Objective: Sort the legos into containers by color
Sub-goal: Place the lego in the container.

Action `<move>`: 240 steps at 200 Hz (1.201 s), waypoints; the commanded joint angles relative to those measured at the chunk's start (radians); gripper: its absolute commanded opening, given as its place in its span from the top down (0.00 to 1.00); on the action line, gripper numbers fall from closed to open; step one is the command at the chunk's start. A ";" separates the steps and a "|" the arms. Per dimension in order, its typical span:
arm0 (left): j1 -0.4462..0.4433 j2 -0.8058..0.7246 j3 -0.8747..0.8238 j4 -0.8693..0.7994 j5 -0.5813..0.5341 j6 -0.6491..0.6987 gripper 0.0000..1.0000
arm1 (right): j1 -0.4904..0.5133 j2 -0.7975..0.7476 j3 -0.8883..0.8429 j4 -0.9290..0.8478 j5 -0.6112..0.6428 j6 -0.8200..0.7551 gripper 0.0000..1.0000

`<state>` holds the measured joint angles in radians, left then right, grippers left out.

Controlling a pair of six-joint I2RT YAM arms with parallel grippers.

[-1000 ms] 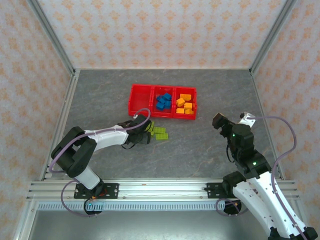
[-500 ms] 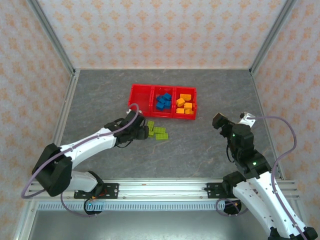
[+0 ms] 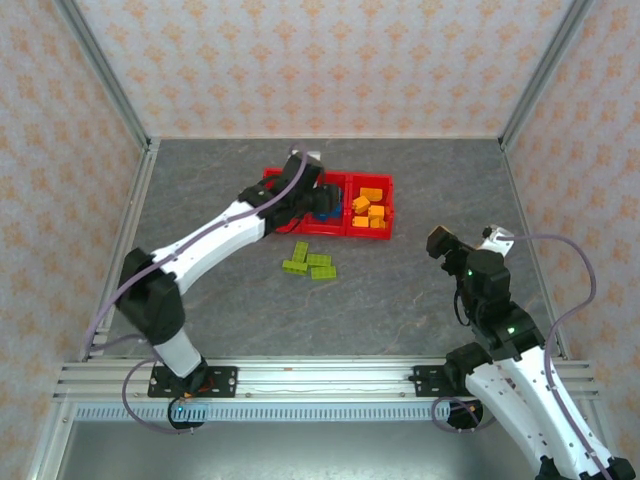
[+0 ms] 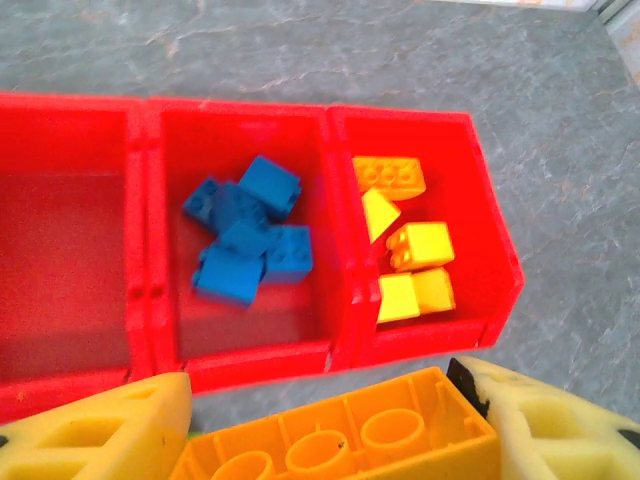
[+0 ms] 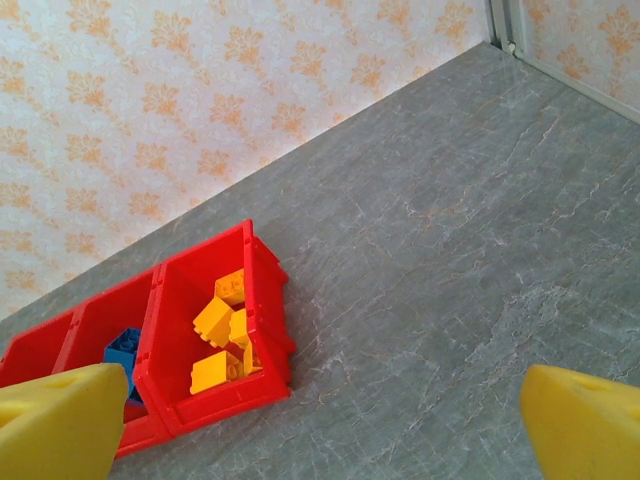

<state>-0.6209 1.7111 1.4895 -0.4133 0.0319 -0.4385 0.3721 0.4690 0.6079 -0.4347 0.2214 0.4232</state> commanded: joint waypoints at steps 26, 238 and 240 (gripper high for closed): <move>-0.003 0.273 0.291 -0.046 0.077 0.017 0.72 | 0.000 -0.011 0.007 -0.016 0.038 0.000 0.00; -0.057 0.519 0.585 -0.043 0.027 -0.023 0.18 | 0.000 -0.016 0.000 -0.015 0.023 0.003 0.00; -0.057 0.517 0.585 -0.044 0.027 -0.020 0.16 | -0.001 -0.016 0.000 -0.015 0.023 0.002 0.00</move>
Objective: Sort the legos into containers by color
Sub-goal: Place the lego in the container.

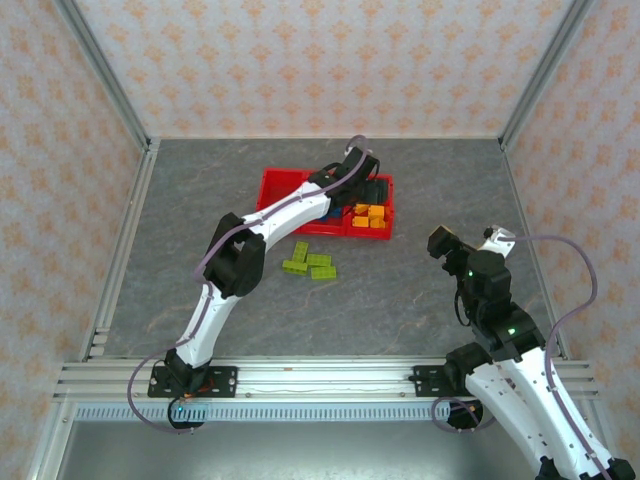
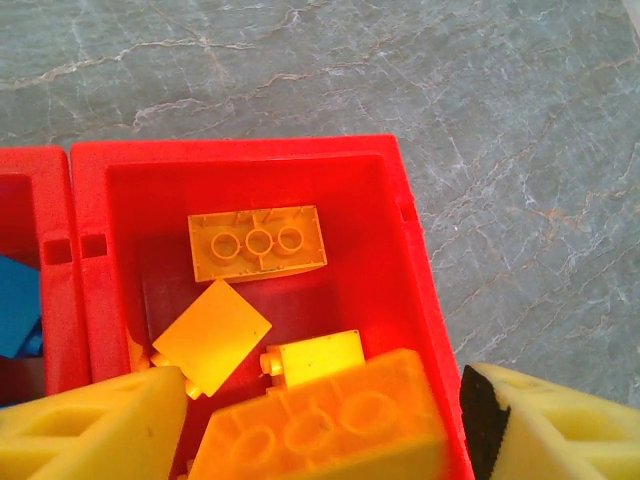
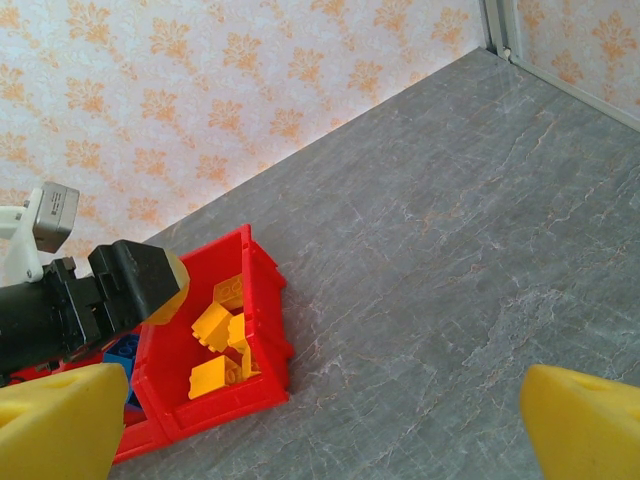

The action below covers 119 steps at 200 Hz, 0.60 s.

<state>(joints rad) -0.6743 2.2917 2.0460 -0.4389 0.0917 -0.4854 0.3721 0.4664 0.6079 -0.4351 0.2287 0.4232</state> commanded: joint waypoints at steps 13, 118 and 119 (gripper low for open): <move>-0.008 -0.086 0.024 -0.030 -0.049 0.036 0.05 | 0.000 -0.014 0.001 -0.014 0.015 0.001 0.00; -0.073 -0.527 -0.394 -0.056 -0.151 0.218 0.01 | -0.001 -0.008 -0.007 0.001 0.002 -0.012 0.00; -0.073 -0.530 -0.398 -0.059 -0.151 0.220 0.01 | -0.001 -0.008 -0.008 0.001 0.002 -0.012 0.00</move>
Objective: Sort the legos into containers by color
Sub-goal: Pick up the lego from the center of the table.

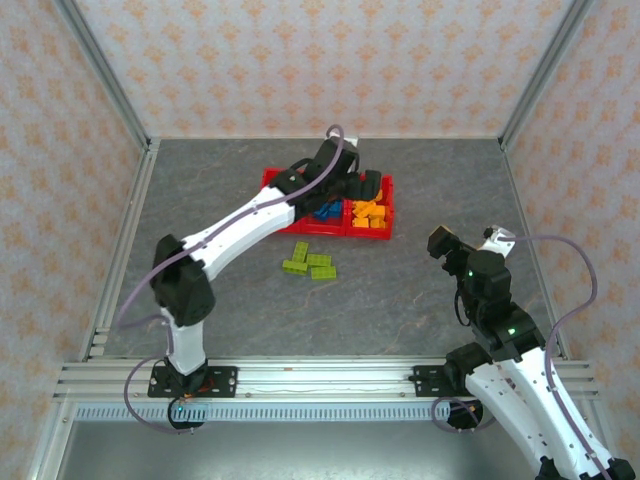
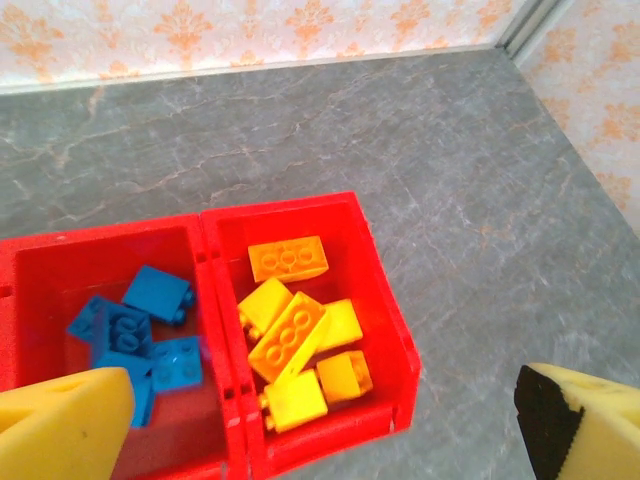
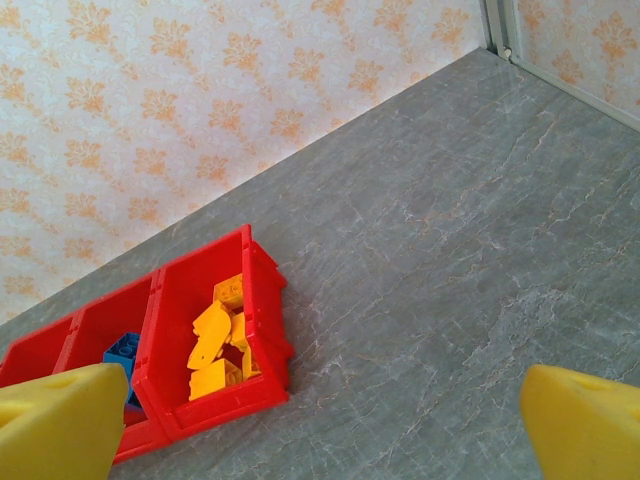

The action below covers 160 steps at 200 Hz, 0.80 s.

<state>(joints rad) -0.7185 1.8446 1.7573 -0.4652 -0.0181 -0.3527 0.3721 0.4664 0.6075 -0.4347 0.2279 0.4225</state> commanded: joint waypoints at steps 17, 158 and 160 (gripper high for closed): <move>-0.043 -0.129 -0.173 -0.078 -0.035 0.109 0.02 | 0.000 -0.003 -0.007 0.002 0.002 -0.012 0.00; -0.009 -0.234 -0.620 -0.156 -0.137 -0.073 0.01 | 0.000 0.002 -0.007 -0.003 -0.005 -0.005 0.00; -0.008 -0.232 -0.621 -0.156 -0.133 -0.072 0.01 | 0.000 0.002 -0.008 -0.002 -0.004 -0.005 0.00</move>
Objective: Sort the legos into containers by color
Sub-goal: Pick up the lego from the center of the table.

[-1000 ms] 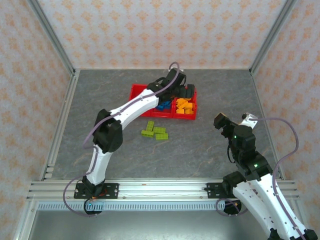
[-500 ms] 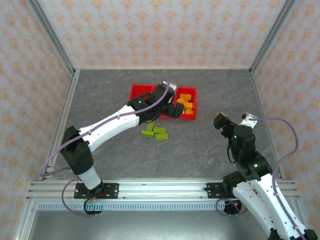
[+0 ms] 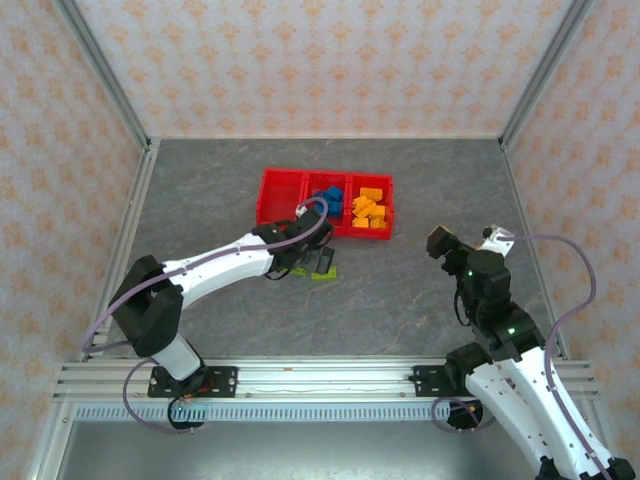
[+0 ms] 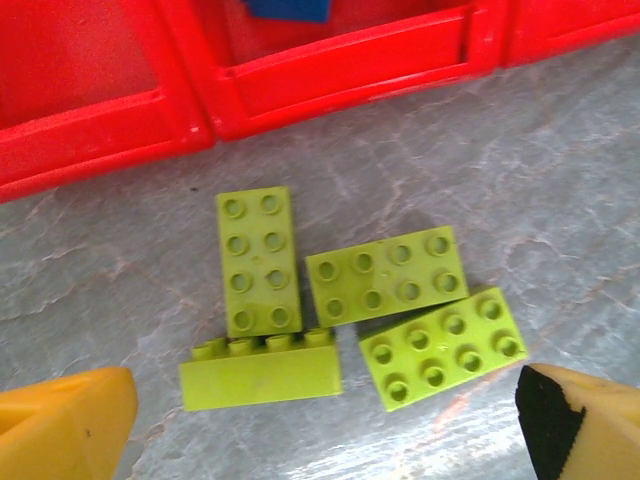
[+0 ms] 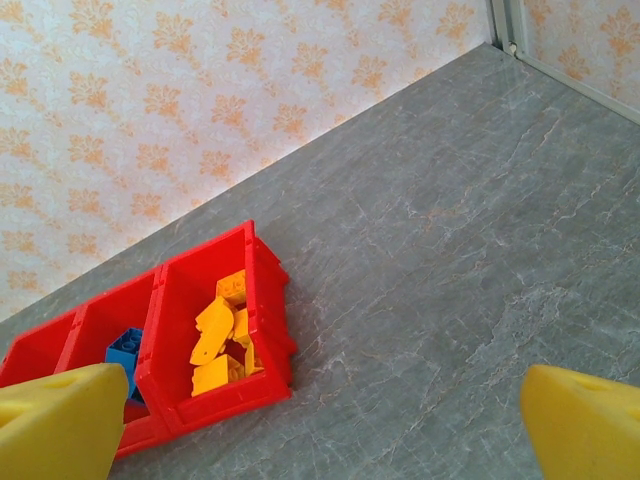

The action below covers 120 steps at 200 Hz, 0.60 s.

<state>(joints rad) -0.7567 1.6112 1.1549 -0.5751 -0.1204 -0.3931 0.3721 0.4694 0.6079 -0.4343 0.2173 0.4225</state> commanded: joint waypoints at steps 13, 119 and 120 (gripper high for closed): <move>0.031 0.016 -0.023 -0.048 -0.022 -0.030 0.01 | -0.001 -0.003 -0.006 -0.006 0.007 -0.005 0.00; 0.077 0.089 -0.071 -0.006 0.024 -0.037 0.02 | -0.001 -0.005 -0.007 -0.006 0.015 -0.004 0.00; 0.077 0.091 -0.072 -0.006 0.025 -0.037 0.02 | -0.001 -0.005 -0.006 -0.007 0.015 -0.005 0.00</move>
<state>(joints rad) -0.6853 1.6783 1.0946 -0.5865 -0.1089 -0.4221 0.3721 0.4694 0.6079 -0.4343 0.2176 0.4225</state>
